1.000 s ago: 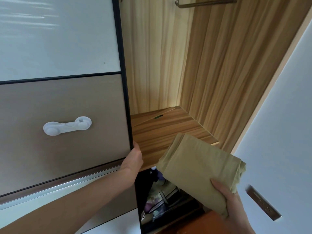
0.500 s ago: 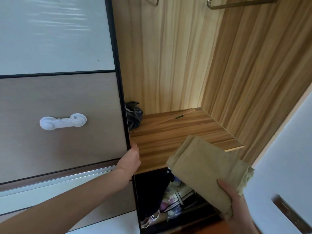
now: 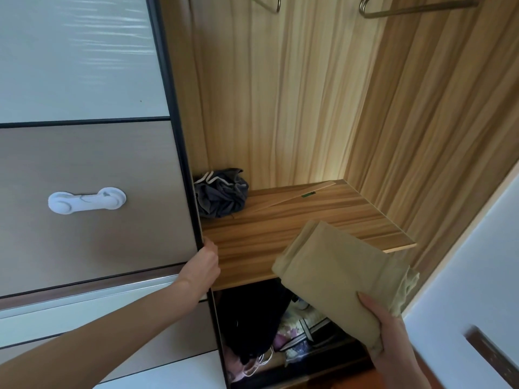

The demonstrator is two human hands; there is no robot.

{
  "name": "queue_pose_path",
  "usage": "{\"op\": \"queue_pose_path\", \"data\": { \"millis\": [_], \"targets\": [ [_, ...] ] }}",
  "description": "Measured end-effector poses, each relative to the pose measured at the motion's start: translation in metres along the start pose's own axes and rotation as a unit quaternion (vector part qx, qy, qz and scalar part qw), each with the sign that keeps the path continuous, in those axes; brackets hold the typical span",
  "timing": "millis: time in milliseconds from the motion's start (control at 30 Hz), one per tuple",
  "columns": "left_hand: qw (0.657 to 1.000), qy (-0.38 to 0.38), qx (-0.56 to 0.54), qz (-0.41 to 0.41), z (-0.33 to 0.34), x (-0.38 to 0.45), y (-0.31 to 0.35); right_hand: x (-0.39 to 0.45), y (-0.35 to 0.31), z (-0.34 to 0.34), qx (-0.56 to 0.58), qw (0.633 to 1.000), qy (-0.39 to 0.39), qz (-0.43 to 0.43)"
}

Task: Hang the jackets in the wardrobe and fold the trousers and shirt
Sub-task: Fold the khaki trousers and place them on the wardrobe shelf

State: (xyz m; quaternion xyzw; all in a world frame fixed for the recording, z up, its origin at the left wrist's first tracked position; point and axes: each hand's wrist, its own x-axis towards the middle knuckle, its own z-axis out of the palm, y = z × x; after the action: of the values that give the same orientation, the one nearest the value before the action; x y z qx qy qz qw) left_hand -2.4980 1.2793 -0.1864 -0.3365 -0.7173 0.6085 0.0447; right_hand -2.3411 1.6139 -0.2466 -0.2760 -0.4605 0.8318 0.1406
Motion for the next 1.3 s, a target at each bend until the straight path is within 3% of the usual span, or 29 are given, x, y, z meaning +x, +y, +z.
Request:
{"op": "queue_pose_path", "data": {
  "millis": [267, 333, 367, 400, 433, 467, 500, 533, 567, 600, 633, 667, 700, 867, 1067, 1167, 1300],
  "targets": [
    [0.999, -0.018, -0.017, -0.034, 0.007, -0.007, 0.001, -0.001, -0.004, -0.002, -0.010, 1.000, -0.009, -0.002],
    [0.986, -0.022, -0.147, -0.072, 0.000, -0.002, 0.002, 0.000, -0.008, -0.004, -0.017, 1.000, -0.014, -0.001],
    [0.961, -0.015, -0.263, -0.088, -0.004, 0.003, 0.004, 0.001, -0.010, -0.006, -0.020, 1.000, -0.017, -0.002],
    [0.913, 0.001, -0.396, -0.095, -0.010, 0.009, 0.007, 0.003, -0.013, -0.007, -0.025, 0.999, -0.021, -0.002],
    [0.841, 0.027, -0.531, -0.096, -0.017, 0.017, 0.010, 0.005, -0.017, -0.007, -0.035, 0.999, -0.026, -0.003],
    [0.744, 0.045, -0.659, -0.102, -0.026, 0.026, 0.015, 0.008, -0.022, -0.007, -0.048, 0.998, -0.033, -0.003],
    [0.615, 0.038, -0.779, -0.116, -0.037, 0.035, 0.020, 0.012, -0.026, -0.007, -0.060, 0.997, -0.041, -0.001],
    [0.444, -0.004, -0.887, -0.126, -0.049, 0.044, 0.025, 0.015, -0.031, -0.006, -0.073, 0.996, -0.052, 0.003],
    [0.249, -0.068, -0.959, -0.118, -0.061, 0.053, 0.030, 0.020, -0.035, -0.005, -0.086, 0.994, -0.062, 0.008],
    [0.070, -0.123, -0.987, -0.081, -0.070, 0.062, 0.034, 0.025, -0.040, -0.003, -0.098, 0.992, -0.074, 0.014],
    [-0.071, -0.157, -0.984, -0.044, -0.077, 0.071, 0.037, 0.029, -0.044, -0.001, -0.108, 0.990, -0.087, 0.020],
    [-0.161, -0.181, -0.970, -0.029, -0.083, 0.078, 0.037, 0.034, -0.049, 0.001, -0.117, 0.988, -0.101, 0.028],
    [-0.208, -0.192, -0.959, -0.019, -0.087, 0.083, 0.036, 0.040, -0.054, 0.003, -0.126, 0.984, -0.115, 0.040],
    [-0.225, -0.141, -0.961, 0.071, -0.095, 0.105, 0.021, 0.074, -0.081, 0.008, -0.151, 0.969, -0.152, 0.122],
    [-0.181, -0.099, -0.975, -0.084, -0.097, 0.148, 0.001, 0.132, -0.098, 0.018, -0.173, 0.962, -0.175, 0.119],
    [-0.137, -0.100, -0.981, -0.093, -0.096, 0.169, -0.012, 0.166, -0.102, 0.022, -0.204, 0.954, -0.183, 0.119],
    [-0.131, -0.142, -0.975, -0.111, -0.091, 0.197, -0.018, 0.208, -0.106, 0.029, -0.255, 0.936, -0.200, 0.136]
  ]
}}
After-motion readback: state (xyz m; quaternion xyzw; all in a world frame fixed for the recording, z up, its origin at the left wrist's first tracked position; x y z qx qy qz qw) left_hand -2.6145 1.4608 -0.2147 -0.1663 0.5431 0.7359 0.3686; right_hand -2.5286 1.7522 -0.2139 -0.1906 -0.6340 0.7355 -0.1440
